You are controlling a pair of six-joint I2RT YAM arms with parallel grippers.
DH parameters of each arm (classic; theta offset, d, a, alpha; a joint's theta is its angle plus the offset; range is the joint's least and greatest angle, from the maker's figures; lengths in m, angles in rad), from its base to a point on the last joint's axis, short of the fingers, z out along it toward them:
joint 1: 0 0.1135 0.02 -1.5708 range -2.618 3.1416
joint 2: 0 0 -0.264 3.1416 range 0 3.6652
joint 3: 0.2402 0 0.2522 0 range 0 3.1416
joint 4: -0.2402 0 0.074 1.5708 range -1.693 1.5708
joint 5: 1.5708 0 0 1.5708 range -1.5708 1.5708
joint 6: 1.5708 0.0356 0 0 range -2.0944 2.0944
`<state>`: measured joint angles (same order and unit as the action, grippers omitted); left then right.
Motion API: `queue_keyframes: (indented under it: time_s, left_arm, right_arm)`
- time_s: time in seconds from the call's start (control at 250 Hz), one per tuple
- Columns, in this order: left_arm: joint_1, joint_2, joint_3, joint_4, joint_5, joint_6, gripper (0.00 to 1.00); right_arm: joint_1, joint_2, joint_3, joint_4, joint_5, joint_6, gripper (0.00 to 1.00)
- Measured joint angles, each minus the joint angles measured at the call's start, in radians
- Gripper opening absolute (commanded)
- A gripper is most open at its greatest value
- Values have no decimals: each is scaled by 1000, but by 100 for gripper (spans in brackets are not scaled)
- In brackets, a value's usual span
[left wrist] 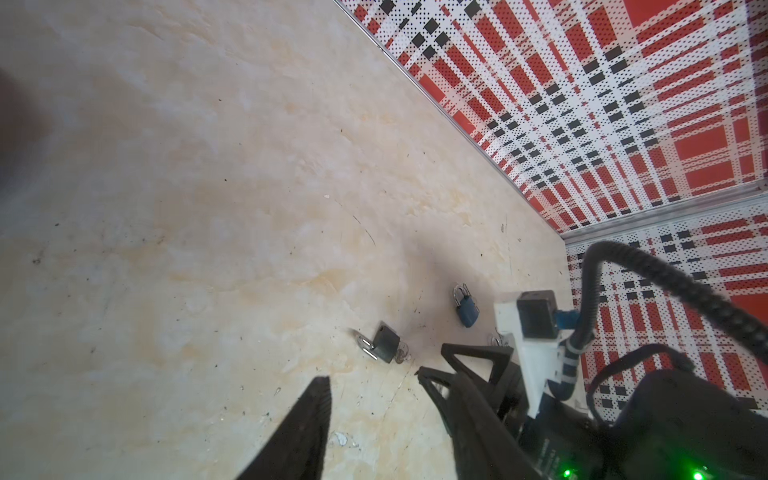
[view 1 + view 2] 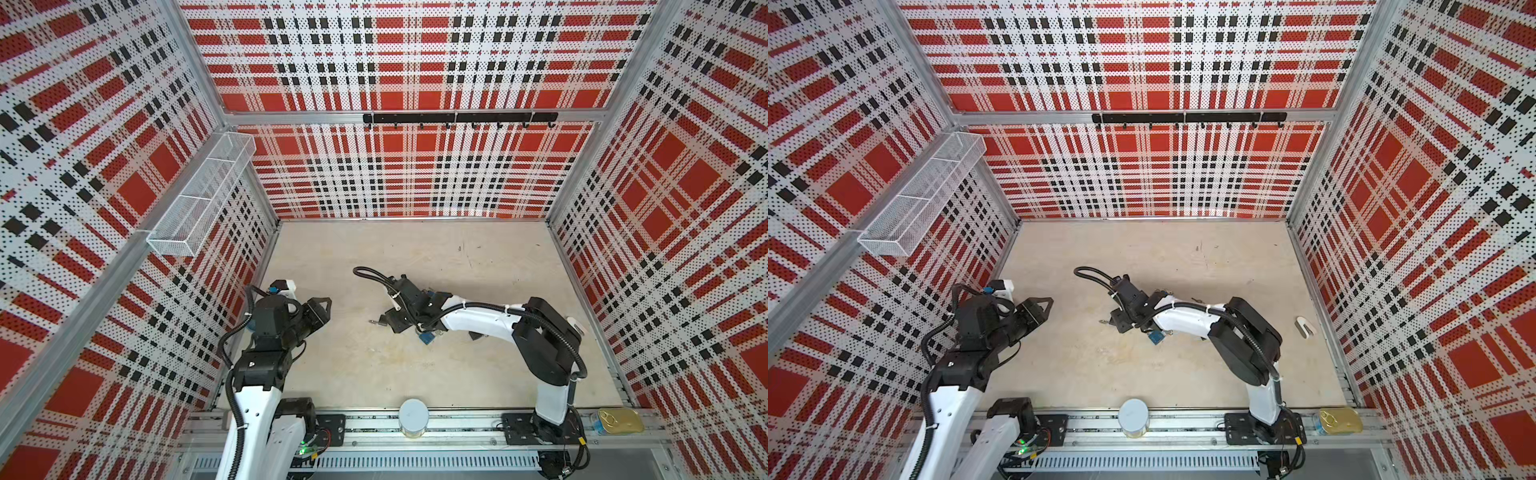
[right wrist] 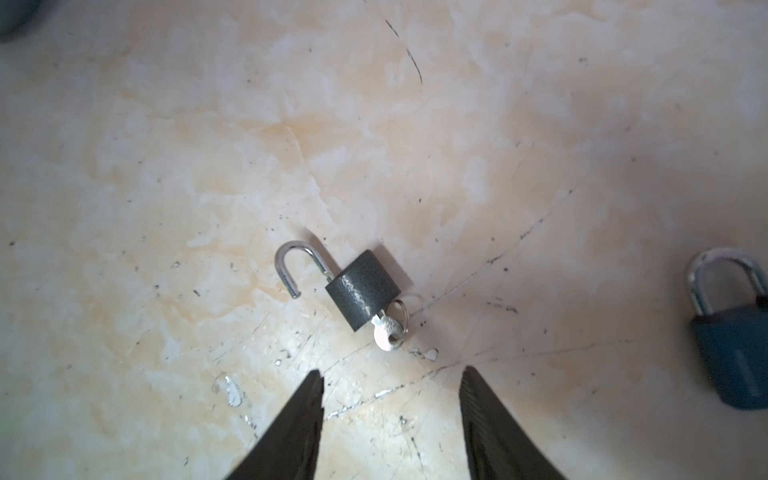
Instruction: Lock with the key
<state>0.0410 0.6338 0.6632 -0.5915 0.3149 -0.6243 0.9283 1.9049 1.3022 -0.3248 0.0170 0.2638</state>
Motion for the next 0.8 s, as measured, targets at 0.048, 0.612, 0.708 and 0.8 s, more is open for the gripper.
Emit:
queue_keyframes:
  time_s: [0.048,0.612,0.708,0.8]
  left_arm:
    - [0,2,0,0,-1,0,50]
    - [3,88,29,1,9,9,50]
    - [3,93,29,1,19,17,50]
    - [3,102,29,1,24,27,50]
  right_arm:
    - [-10,9,14,-8,-34,-43,53]
    - [-7,122,65,-12,-163,-230,50]
    - [-7,127,81,-2,-155,-241,50]
    - [-7,133,92,1,-148,-250,50]
